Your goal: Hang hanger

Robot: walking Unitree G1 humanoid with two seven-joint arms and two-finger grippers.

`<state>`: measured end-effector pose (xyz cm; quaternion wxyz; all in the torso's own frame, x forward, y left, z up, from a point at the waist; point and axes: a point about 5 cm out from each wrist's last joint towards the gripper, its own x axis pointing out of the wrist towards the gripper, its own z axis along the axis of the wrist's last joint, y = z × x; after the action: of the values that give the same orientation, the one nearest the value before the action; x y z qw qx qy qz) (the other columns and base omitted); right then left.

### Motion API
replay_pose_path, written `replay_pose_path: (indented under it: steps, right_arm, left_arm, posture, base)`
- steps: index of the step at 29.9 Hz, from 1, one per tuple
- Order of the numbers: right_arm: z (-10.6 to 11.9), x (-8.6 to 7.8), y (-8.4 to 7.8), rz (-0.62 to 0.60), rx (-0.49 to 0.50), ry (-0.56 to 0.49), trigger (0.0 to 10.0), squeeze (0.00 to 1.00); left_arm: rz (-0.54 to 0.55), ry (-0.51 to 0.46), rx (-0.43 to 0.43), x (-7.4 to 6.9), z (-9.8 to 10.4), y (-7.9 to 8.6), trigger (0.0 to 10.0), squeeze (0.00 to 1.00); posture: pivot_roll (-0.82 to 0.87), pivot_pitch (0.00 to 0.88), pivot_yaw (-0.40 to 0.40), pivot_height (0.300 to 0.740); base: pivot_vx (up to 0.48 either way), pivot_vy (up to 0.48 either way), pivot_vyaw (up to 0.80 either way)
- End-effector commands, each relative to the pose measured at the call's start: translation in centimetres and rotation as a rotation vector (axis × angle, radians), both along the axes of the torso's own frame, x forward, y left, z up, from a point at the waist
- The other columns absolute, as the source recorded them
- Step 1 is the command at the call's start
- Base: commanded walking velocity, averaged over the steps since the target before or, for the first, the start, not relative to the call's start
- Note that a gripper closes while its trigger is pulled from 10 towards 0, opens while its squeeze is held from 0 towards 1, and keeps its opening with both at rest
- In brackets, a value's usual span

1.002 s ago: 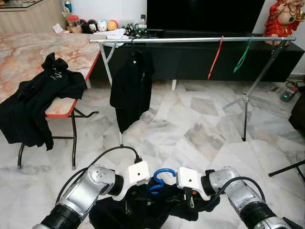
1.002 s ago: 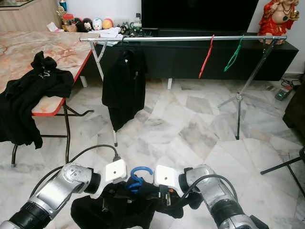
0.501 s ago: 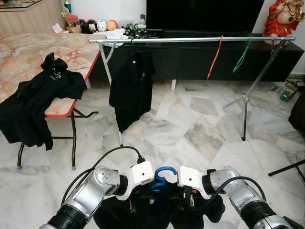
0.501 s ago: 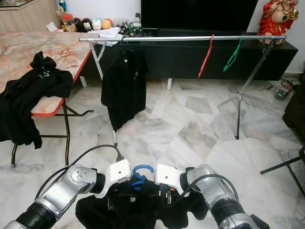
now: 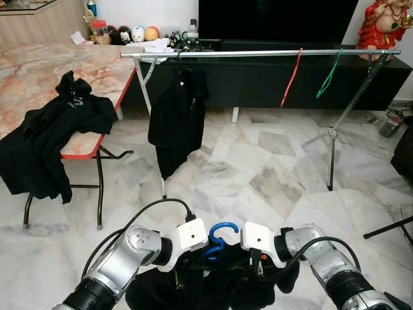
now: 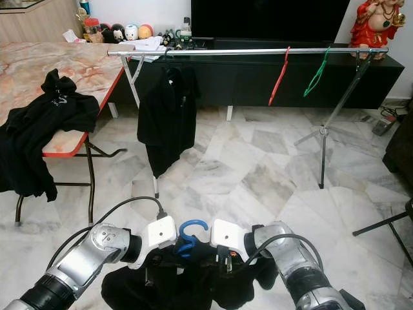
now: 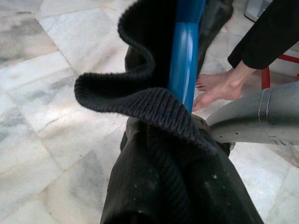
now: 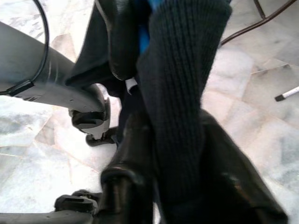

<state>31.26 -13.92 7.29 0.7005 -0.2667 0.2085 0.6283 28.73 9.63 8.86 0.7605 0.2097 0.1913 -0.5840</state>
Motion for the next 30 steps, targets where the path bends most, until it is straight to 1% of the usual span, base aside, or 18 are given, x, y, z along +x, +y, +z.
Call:
replay_pose_path:
  steps: [1,4,8,10,13,16,19,22,24,26,27,28,29,30]
  right_arm:
    - [-0.7,-0.7,0.0,0.047,-0.015,0.049,10.0,1.00]
    - [-0.9,-1.0,-0.1,0.067,-0.027,0.064,10.0,1.00]
    - [-0.9,-1.3,-0.4,0.107,-0.042,0.090,10.0,1.00]
    - [-0.9,-1.3,-0.7,0.113,-0.067,0.091,10.0,1.00]
    - [-0.9,-1.3,-1.3,0.115,-0.105,0.080,10.0,1.00]
    - [-0.8,-1.2,-1.4,0.110,-0.108,0.081,10.0,1.00]
    - [-0.7,-1.1,-1.7,0.113,-0.120,0.083,10.0,1.00]
    - [-0.6,-0.9,-2.0,0.089,-0.140,0.057,10.0,1.00]
    - [-0.6,-0.6,-2.4,0.068,-0.176,0.023,10.0,1.00]
    - [-0.6,-0.2,-2.8,0.021,-0.201,-0.008,10.0,1.00]
    - [-0.5,0.0,-3.0,-0.014,-0.202,-0.024,10.0,0.98]
    - [-0.3,0.5,-3.5,-0.087,-0.195,-0.062,10.0,0.58]
    - [-0.1,0.9,-3.9,-0.161,-0.182,-0.090,10.0,0.00]
    - [0.0,1.1,-4.1,-0.200,-0.173,-0.101,10.0,0.00]
  left_arm:
    - [0.070,-0.027,0.031,0.7,0.1,1.6,0.0,0.00]
    - [0.081,-0.039,0.043,0.9,0.1,1.9,0.0,0.00]
    - [0.128,-0.065,0.055,1.5,0.0,2.2,0.0,0.00]
    - [0.139,-0.053,0.045,1.5,-0.3,2.3,0.0,0.00]
    - [0.149,-0.054,0.079,1.4,-0.9,2.6,0.0,0.00]
    - [0.144,-0.053,0.115,1.2,-1.4,2.9,0.0,0.00]
    - [0.169,-0.050,0.102,1.3,-1.6,3.1,0.0,0.00]
    - [0.170,-0.057,0.122,1.2,-2.0,3.4,0.0,0.00]
    - [0.174,-0.060,0.126,1.2,-2.2,3.5,0.0,0.00]
    - [0.209,-0.062,0.122,1.2,-2.5,3.7,0.0,0.00]
    - [0.229,-0.068,0.121,1.3,-2.6,3.8,0.0,0.00]
    - [0.284,-0.082,0.112,1.5,-2.7,4.0,0.0,0.00]
    - [0.323,-0.096,0.098,1.7,-2.7,4.2,0.0,0.00]
    - [0.339,-0.104,0.090,1.7,-2.7,4.2,0.0,0.00]
  posture:
    - [0.09,0.102,-0.016,0.740]
    - [0.09,0.100,-0.017,0.740]
    - [0.09,0.101,-0.018,0.740]
    - [0.09,0.101,-0.019,0.740]
    - [0.09,0.102,-0.019,0.740]
    - [0.08,0.103,-0.020,0.740]
    - [0.08,0.104,-0.020,0.740]
    - [0.08,0.104,-0.021,0.740]
    - [0.08,0.103,-0.020,0.740]
    - [0.07,0.102,-0.020,0.740]
    - [0.07,0.102,-0.021,0.740]
    - [0.07,0.102,-0.022,0.740]
    - [0.07,0.102,-0.022,0.740]
    - [0.07,0.100,-0.026,0.740]
  base:
    - [0.000,0.000,0.00]
    - [0.000,0.000,0.00]
    - [0.000,0.000,0.00]
    - [0.000,0.000,0.00]
    - [0.000,0.000,0.00]
    - [0.000,0.000,0.00]
    - [0.000,0.000,0.00]
    - [0.000,0.000,0.00]
    - [0.000,0.000,0.00]
    - [0.000,0.000,0.00]
    - [0.000,0.000,0.00]
    - [0.000,0.000,0.00]
    - [0.000,0.000,0.00]
    - [0.000,0.000,0.00]
